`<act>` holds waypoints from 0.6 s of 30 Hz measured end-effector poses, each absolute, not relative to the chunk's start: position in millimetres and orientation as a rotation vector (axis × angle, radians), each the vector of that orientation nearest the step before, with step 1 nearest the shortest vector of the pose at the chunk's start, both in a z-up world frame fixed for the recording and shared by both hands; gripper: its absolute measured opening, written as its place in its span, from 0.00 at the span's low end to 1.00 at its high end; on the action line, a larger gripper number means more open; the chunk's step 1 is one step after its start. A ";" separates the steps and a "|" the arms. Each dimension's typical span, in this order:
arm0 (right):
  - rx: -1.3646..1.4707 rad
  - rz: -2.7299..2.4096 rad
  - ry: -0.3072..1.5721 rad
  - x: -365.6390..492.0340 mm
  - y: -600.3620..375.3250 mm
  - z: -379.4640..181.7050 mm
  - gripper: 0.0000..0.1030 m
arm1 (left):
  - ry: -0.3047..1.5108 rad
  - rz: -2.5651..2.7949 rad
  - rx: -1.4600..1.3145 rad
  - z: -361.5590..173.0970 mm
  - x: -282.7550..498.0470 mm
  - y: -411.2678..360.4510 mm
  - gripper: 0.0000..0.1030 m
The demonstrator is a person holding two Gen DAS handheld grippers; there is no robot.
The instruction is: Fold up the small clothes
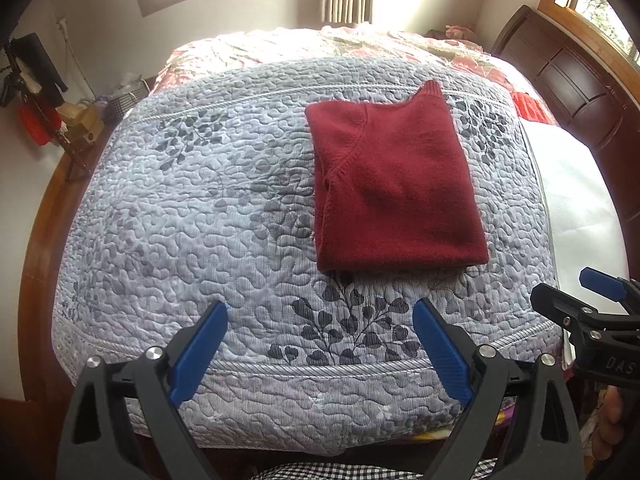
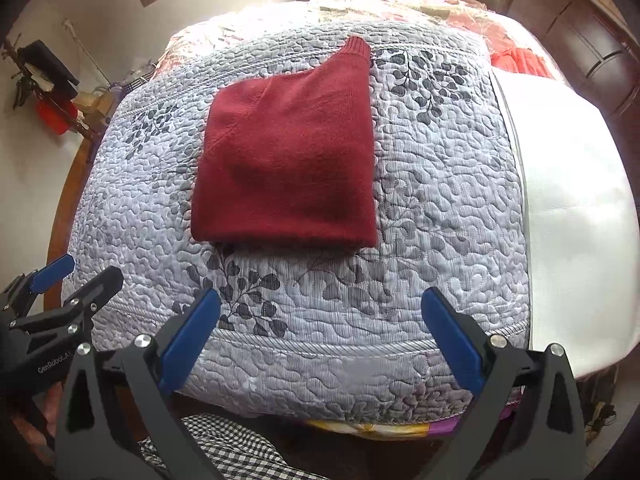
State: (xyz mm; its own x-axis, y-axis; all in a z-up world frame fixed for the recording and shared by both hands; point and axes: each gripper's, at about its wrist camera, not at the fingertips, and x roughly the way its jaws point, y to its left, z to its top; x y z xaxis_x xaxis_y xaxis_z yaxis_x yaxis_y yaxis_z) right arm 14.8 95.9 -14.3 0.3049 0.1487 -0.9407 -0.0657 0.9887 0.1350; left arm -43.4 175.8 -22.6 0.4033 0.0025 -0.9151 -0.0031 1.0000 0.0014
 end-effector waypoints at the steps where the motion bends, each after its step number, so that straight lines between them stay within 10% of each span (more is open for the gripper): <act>1: 0.080 0.143 1.255 15.4 95.6 -14.5 0.97 | 1.158 0.004 -0.002 -23.4 -43.0 176.5 0.91; 18: 0.014 0.107 1.244 19.3 97.8 -17.7 0.97 | 1.195 0.032 -0.010 -35.8 -41.0 180.3 0.92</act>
State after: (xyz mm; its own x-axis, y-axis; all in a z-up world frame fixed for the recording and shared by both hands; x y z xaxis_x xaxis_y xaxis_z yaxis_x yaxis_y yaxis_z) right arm 19.3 97.8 -17.7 0.3162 0.0890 -0.9445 -0.0737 0.9949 0.0691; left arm -41.0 180.3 -35.8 0.3663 0.0196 -0.9303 -0.0302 0.9995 0.0092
